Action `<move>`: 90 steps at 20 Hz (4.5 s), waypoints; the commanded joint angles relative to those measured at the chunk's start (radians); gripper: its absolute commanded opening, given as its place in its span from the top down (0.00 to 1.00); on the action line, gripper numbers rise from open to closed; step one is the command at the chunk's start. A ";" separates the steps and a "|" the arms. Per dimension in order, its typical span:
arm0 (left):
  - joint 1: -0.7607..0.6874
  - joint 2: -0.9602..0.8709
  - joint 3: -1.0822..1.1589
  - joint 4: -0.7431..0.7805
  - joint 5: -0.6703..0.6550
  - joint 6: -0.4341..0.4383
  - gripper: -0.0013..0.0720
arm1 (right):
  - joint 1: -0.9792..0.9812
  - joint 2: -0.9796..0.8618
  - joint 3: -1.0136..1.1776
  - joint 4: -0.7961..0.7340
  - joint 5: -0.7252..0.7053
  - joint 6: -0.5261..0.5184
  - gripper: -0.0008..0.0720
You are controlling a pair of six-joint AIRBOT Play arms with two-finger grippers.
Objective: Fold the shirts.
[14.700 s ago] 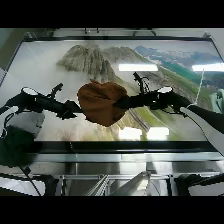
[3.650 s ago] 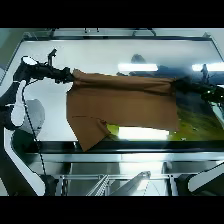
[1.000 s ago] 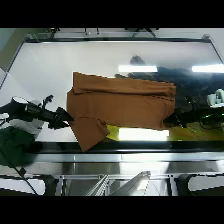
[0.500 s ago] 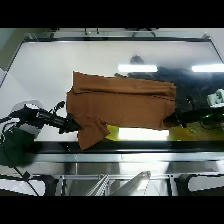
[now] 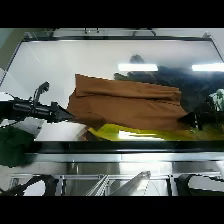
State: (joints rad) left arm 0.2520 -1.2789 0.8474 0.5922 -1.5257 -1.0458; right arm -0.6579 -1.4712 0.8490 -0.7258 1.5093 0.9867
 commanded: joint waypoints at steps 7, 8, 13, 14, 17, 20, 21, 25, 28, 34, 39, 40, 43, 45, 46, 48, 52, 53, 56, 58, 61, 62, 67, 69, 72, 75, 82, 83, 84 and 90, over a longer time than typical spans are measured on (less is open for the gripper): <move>0.118 0.144 0.003 -0.007 -0.093 -0.010 0.95 | -0.053 0.051 0.008 0.009 -0.002 0.023 0.96; 0.165 0.145 0.003 -0.008 -0.086 -0.010 0.95 | -0.053 0.051 0.015 0.009 -0.016 0.019 0.96; 0.248 0.031 0.051 -0.103 -0.024 0.021 0.95 | -0.024 0.051 0.035 0.216 -0.182 -0.083 0.96; 0.217 -0.023 0.086 -0.133 -0.010 0.027 0.95 | -0.006 0.050 0.035 0.260 -0.217 -0.105 0.96; 0.097 -0.193 0.267 -0.143 0.056 0.025 0.95 | 0.062 0.048 0.036 0.309 -0.381 -0.113 0.96; -0.005 -0.375 0.504 -0.140 0.097 -0.002 0.95 | 0.116 0.031 0.042 0.320 -0.513 -0.138 0.96; -0.030 -0.439 0.585 -0.139 0.094 -0.023 0.95 | 0.131 0.015 0.046 0.338 -0.532 -0.167 0.96; -0.096 -0.680 0.879 -0.093 0.088 -0.109 0.96 | 0.171 -0.070 0.046 0.421 -0.610 -0.248 0.96; -0.114 -0.804 1.060 0.030 0.074 -0.176 0.96 | 0.182 -0.126 0.047 0.459 -0.650 -0.311 0.96; -0.130 -0.923 1.218 0.035 -0.044 -0.203 0.58 | 0.163 -0.159 0.086 0.393 -0.524 -0.323 0.56; -0.071 -0.840 1.218 0.036 -0.098 -0.228 0.58 | 0.093 -0.156 0.288 -0.024 -0.407 0.051 0.10; -0.053 -0.817 1.208 0.035 -0.096 -0.236 0.58 | 0.095 -0.160 0.296 -0.029 -0.415 0.065 0.10; -0.022 -0.724 1.114 0.034 -0.077 -0.238 0.59 | 0.127 -0.202 0.297 0.030 -0.431 0.058 0.10; -0.035 -0.679 1.040 0.035 -0.064 -0.237 0.59 | 0.164 -0.253 0.297 0.030 -0.431 0.063 0.10; -0.052 -0.668 1.008 0.035 -0.061 -0.234 0.59 | 0.180 -0.278 0.297 0.031 -0.431 0.067 0.10; -0.101 -0.664 0.956 0.035 -0.045 -0.224 0.79 | 0.214 -0.318 0.303 0.039 -0.420 0.083 0.23; -0.270 -0.664 0.866 0.037 0.120 -0.171 0.97 | 0.264 -0.330 0.329 0.115 -0.397 0.048 0.64; -0.320 -0.665 0.851 0.038 0.177 -0.166 0.97 | 0.269 -0.330 0.336 0.129 -0.382 0.046 0.86; -0.458 -0.665 0.813 0.047 0.375 -0.166 0.97 | 0.260 -0.328 0.374 0.124 -0.311 0.046 0.96; -0.534 -0.666 0.791 0.046 0.480 -0.166 0.97 | 0.240 -0.318 0.418 0.119 -0.228 0.046 0.96; -0.624 -0.728 0.842 0.042 0.495 -0.173 0.97 | 0.196 -0.292 0.503 0.105 -0.105 0.062 0.96; -0.647 -0.765 0.882 0.042 0.463 -0.196 0.97 | 0.179 -0.285 0.531 0.097 -0.071 0.068 0.96; -0.719 -0.928 1.090 0.035 0.353 -0.300 0.97 | 0.092 -0.251 0.629 0.071 0.021 0.125 0.96; -0.734 -0.963 1.160 0.032 0.334 -0.310 0.97 | 0.093 -0.237 0.629 0.071 0.028 0.135 0.96; -0.694 -0.901 1.215 0.011 0.231 -0.280 0.96 | 0.103 -0.214 0.632 0.133 0.045 0.189 0.96; -0.555 -0.719 1.133 0.016 0.180 -0.253 0.96 | 0.193 -0.160 0.632 0.273 -0.001 0.189 0.96; -0.250 -0.289 0.806 0.016 0.058 -0.163 0.96 | 0.821 -0.161 0.632 0.372 -0.570 0.188 0.96; -0.229 -0.245 0.752 0.016 0.058 -0.138 0.96 | 0.910 -0.188 0.633 0.372 -0.666 0.188 0.96; -0.213 -0.208 0.698 0.016 0.064 -0.114 0.96 | 0.995 -0.228 0.645 0.372 -0.753 0.188 0.96; -0.195 -0.018 0.336 0.009 0.144 -0.038 0.96 | 1.211 -0.497 0.831 0.372 -0.818 0.150 0.47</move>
State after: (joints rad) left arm 0.0433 -1.3838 1.3373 0.6048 -1.4124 -1.1297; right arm 0.4625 -1.8713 1.6119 -0.3561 0.7357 1.1507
